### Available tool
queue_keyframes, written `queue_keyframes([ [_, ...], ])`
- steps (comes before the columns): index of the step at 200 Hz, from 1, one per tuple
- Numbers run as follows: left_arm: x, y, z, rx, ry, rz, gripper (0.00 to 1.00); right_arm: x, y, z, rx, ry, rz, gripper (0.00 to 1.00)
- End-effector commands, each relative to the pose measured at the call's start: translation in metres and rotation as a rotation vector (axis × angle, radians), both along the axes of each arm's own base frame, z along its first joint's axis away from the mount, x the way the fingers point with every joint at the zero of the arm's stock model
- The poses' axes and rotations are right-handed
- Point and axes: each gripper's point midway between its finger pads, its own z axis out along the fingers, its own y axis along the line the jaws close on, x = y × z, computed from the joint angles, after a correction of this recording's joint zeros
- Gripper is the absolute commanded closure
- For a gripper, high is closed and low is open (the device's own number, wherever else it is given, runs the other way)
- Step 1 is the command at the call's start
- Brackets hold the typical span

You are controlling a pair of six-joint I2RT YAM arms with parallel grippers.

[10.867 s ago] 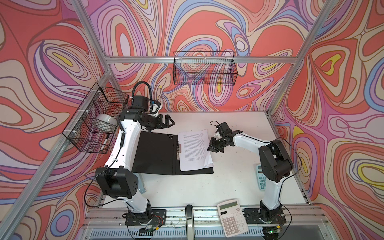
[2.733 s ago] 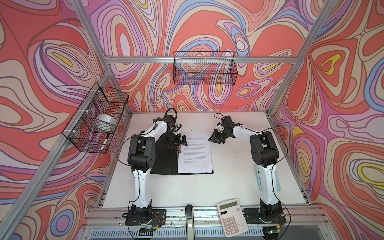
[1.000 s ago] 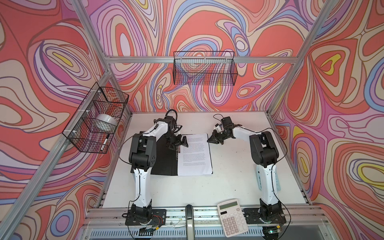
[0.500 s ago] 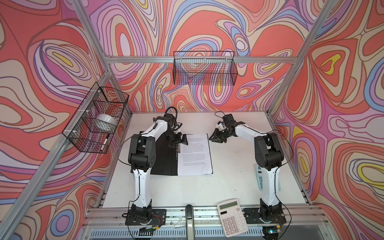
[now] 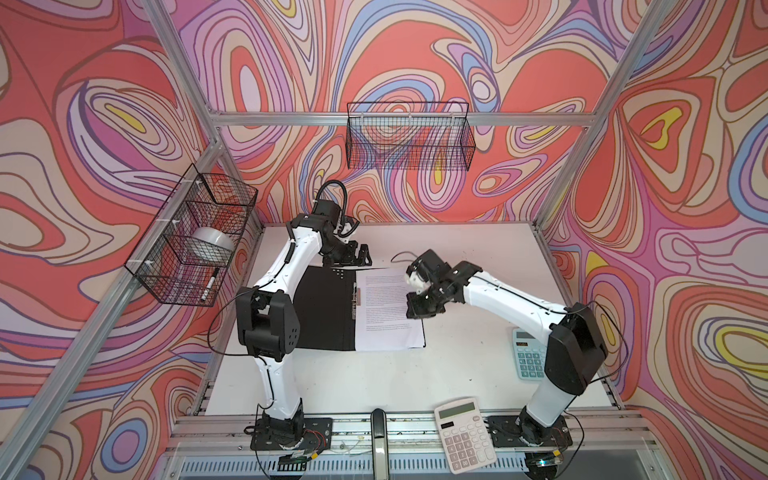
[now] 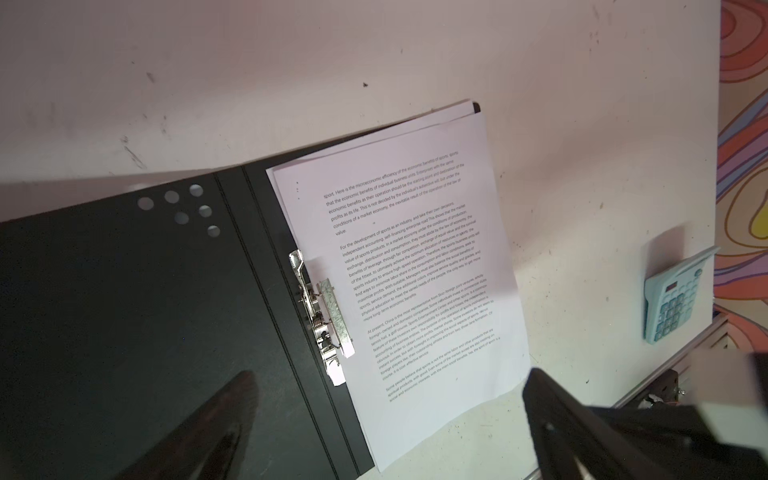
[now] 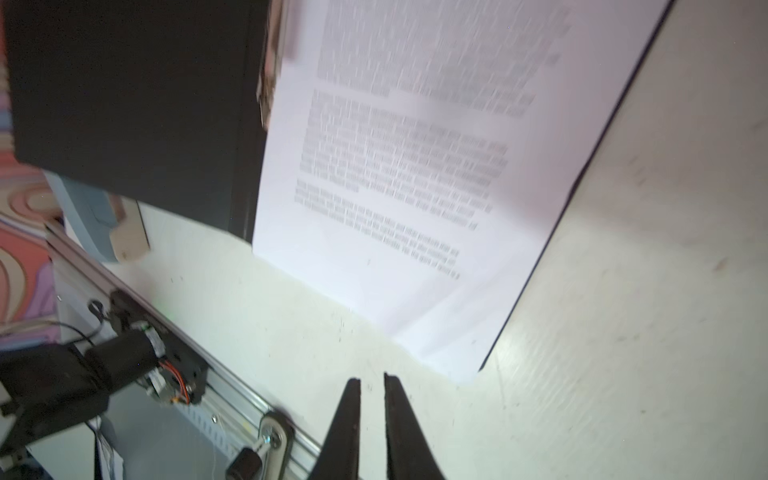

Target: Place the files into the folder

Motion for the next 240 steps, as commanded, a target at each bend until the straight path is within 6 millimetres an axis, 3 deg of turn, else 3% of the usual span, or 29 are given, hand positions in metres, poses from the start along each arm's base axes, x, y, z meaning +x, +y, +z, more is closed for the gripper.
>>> queue_keyframes([
  [1,0.0,0.017,0.019,0.011,-0.022,0.023,0.0,-0.031,-0.007,-0.008,-0.055,0.026,-0.011,0.89],
  [35,0.003,0.031,0.033,-0.05,-0.021,0.082,0.0,-0.061,0.004,-0.017,-0.076,0.039,0.028,0.91],
  [76,0.002,0.04,0.032,-0.057,-0.021,0.105,0.0,-0.081,0.008,-0.049,-0.175,0.08,0.068,0.91],
  [171,0.002,0.038,0.023,-0.075,0.002,0.128,0.0,-0.069,0.013,-0.105,-0.326,0.077,0.083,0.92],
  [240,0.003,0.039,0.02,-0.077,0.007,0.138,0.0,-0.054,0.023,-0.115,-0.363,0.046,0.111,0.92],
])
